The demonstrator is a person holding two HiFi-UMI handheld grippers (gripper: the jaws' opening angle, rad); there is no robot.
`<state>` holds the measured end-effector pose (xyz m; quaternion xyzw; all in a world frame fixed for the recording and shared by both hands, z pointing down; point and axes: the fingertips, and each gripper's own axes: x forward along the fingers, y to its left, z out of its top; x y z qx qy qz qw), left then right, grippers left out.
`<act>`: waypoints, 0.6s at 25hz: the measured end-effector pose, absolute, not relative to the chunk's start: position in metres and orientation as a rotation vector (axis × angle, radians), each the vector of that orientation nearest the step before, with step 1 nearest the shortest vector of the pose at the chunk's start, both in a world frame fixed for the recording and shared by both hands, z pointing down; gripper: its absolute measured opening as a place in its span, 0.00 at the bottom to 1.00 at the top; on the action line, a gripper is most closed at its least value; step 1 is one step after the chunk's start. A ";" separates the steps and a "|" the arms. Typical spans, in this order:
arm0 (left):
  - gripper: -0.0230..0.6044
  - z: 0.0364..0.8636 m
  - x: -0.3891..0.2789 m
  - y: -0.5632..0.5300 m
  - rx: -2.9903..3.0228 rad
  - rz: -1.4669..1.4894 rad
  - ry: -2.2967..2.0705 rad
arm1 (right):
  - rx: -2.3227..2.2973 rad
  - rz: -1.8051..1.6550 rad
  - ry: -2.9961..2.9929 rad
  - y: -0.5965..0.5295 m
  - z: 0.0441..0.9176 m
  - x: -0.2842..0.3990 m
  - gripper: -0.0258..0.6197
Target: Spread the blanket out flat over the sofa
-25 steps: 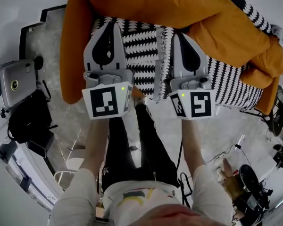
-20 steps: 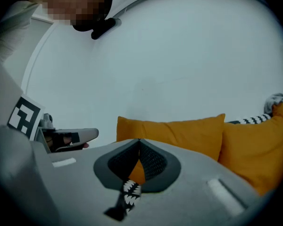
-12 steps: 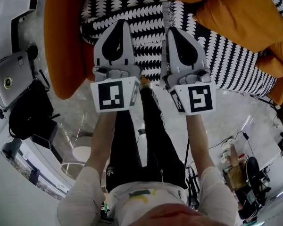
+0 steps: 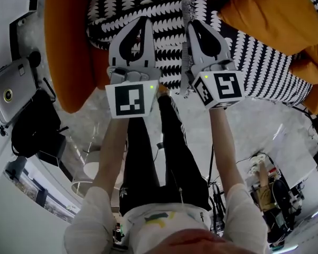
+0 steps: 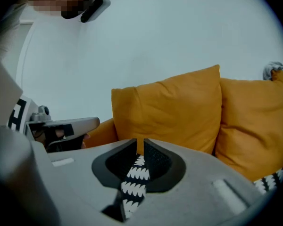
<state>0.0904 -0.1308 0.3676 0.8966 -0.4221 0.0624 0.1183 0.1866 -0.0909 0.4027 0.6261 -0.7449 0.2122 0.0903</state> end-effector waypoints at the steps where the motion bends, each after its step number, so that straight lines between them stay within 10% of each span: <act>1: 0.06 0.369 0.093 -0.131 2.632 0.193 -1.223 | 1.852 0.670 -2.202 -0.095 0.412 0.192 0.11; 7: 0.06 0.382 0.093 -0.137 2.617 0.231 -1.207 | 1.852 1.063 -2.062 -0.128 0.494 0.232 0.37; 15: 0.06 0.408 0.091 -0.146 2.626 0.326 -1.185 | 1.748 1.341 -1.825 -0.137 0.590 0.259 0.40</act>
